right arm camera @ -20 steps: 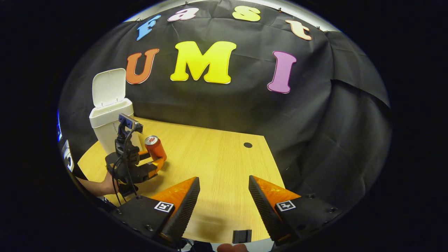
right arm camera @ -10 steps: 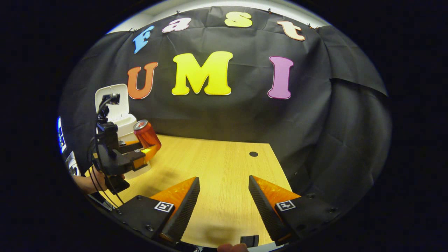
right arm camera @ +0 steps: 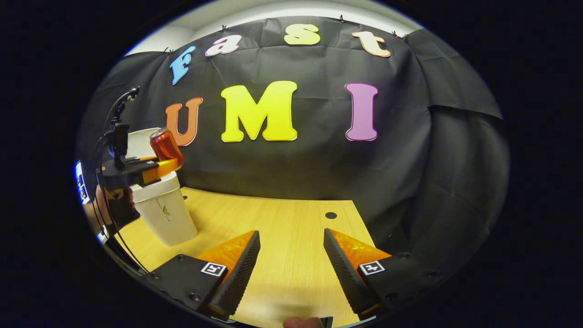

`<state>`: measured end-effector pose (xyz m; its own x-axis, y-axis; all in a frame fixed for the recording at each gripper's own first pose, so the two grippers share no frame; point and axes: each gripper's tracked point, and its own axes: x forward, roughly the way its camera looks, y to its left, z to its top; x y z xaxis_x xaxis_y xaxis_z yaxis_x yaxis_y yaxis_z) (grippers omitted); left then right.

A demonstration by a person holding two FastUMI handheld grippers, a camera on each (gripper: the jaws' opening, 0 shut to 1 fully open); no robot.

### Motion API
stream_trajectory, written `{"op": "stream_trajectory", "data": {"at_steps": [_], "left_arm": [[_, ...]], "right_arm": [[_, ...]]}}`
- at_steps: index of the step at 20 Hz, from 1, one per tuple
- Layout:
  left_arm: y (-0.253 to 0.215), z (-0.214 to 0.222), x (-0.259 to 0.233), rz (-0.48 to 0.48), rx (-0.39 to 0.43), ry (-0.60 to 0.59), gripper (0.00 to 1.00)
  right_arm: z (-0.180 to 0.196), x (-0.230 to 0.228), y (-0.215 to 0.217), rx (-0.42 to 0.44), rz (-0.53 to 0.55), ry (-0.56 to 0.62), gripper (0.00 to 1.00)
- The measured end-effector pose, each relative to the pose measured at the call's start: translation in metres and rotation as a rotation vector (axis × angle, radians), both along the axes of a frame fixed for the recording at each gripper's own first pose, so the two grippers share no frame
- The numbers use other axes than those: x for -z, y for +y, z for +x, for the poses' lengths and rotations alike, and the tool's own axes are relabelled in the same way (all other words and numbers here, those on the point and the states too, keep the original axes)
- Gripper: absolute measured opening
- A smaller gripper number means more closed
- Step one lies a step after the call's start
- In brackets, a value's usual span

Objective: Press the lid of the desktop garbage bin to open it, pick up the crumpled paper on the desktop and throw it into the bin, then pick up the pop can on the desktop and drop it into the bin, and finally close the garbage bin lid.

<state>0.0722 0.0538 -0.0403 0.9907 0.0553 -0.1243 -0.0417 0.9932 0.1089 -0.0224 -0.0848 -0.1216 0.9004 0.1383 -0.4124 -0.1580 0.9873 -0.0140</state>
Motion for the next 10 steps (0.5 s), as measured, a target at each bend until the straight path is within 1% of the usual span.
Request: {"op": "stream_trajectory", "data": {"at_steps": [4,7,10], "left_arm": [[0.054,0.000,-0.027,0.005,-0.105,-0.019,0.80],[0.091,-0.003,-0.029,0.039,-0.165,-0.008,0.80],[0.118,-0.007,-0.017,0.049,-0.213,0.012,0.80]], "right_arm": [[0.012,-0.001,0.000,-0.006,0.009,0.000,0.90],[0.027,-0.007,0.009,-0.021,0.018,-0.014,0.90],[0.038,-0.008,0.030,-0.056,0.023,-0.019,0.90]]}}
